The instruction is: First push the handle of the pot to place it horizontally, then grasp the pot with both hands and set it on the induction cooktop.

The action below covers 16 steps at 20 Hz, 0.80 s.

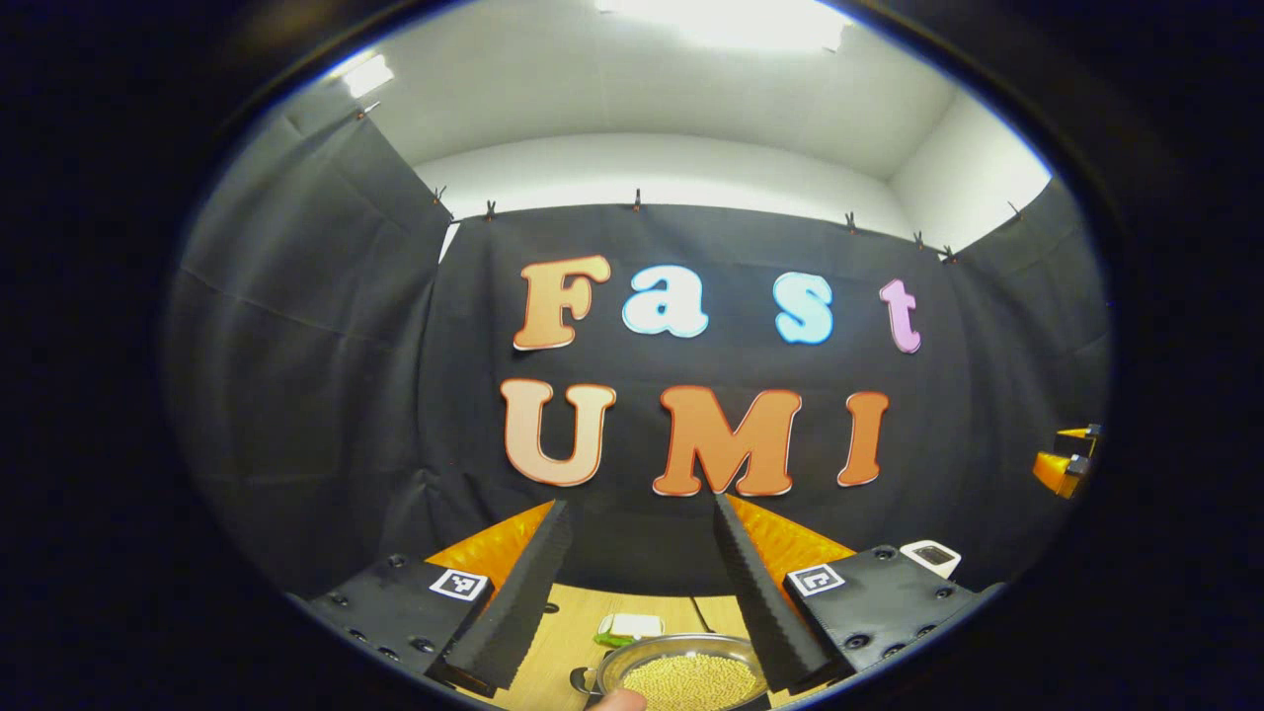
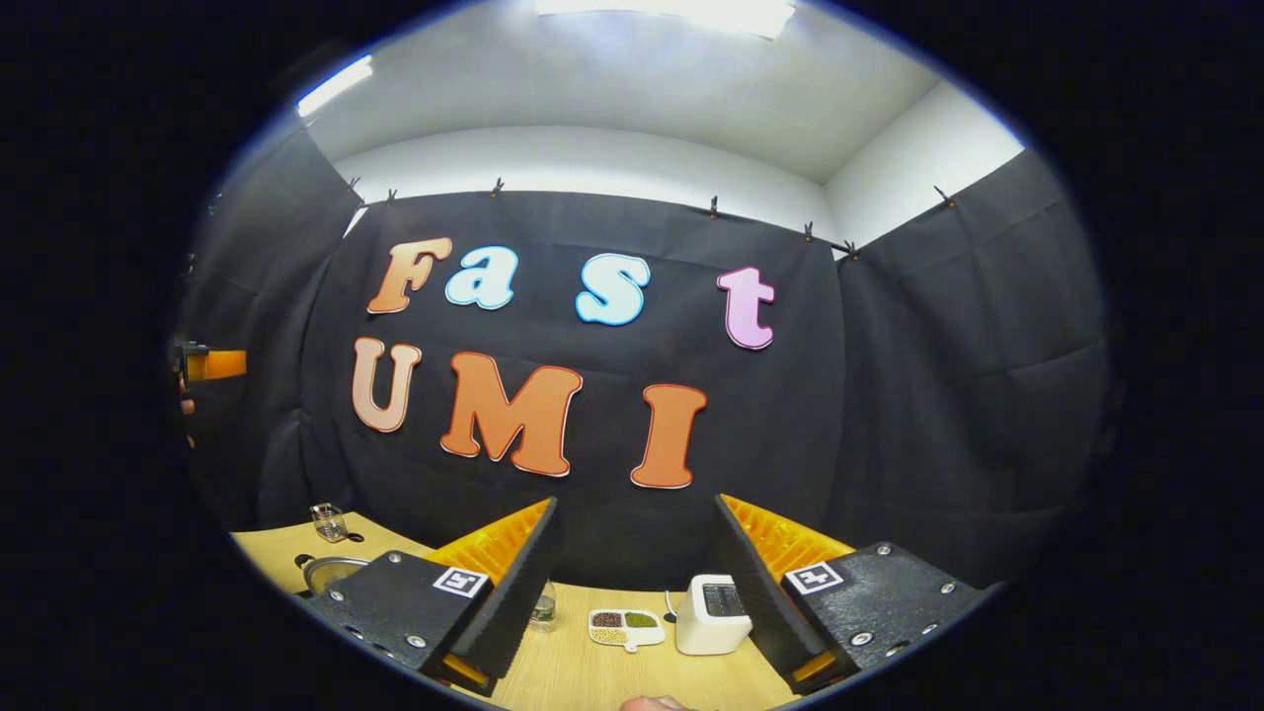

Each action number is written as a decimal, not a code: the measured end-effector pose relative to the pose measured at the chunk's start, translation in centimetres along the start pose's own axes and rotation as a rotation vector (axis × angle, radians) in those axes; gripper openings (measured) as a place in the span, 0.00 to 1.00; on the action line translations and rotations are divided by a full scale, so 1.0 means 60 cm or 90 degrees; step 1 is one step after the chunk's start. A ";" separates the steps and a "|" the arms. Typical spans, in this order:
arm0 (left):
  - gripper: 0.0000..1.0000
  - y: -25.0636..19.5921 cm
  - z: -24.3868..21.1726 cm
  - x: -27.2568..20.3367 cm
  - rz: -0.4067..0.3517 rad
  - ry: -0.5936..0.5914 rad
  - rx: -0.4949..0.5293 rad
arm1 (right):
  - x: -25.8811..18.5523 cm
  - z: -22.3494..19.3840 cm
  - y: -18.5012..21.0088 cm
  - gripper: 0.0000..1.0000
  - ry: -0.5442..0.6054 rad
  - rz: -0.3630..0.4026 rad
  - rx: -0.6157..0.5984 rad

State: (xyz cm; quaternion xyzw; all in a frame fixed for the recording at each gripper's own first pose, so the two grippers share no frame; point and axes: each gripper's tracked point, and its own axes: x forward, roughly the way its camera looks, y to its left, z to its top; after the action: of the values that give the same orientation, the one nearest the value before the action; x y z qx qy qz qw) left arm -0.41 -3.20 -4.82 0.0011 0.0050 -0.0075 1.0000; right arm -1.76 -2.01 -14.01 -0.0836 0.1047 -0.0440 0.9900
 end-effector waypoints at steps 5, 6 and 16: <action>0.98 0.015 0.049 -0.033 0.012 -0.024 -0.003 | -0.006 0.063 -0.012 0.95 -0.033 0.020 0.015; 0.99 0.014 0.053 -0.031 0.007 -0.018 -0.010 | -0.009 0.074 -0.007 0.95 -0.030 0.032 0.027; 0.97 0.064 0.057 -0.026 0.056 -0.033 -0.078 | 0.000 0.096 0.012 0.95 -0.082 0.031 0.046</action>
State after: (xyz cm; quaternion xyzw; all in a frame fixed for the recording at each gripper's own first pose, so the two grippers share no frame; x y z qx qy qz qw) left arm -1.88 0.67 -1.41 -0.0604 -0.0202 0.0365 0.9973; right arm -0.48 -0.42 -8.57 -0.0479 0.0407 -0.0181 0.9979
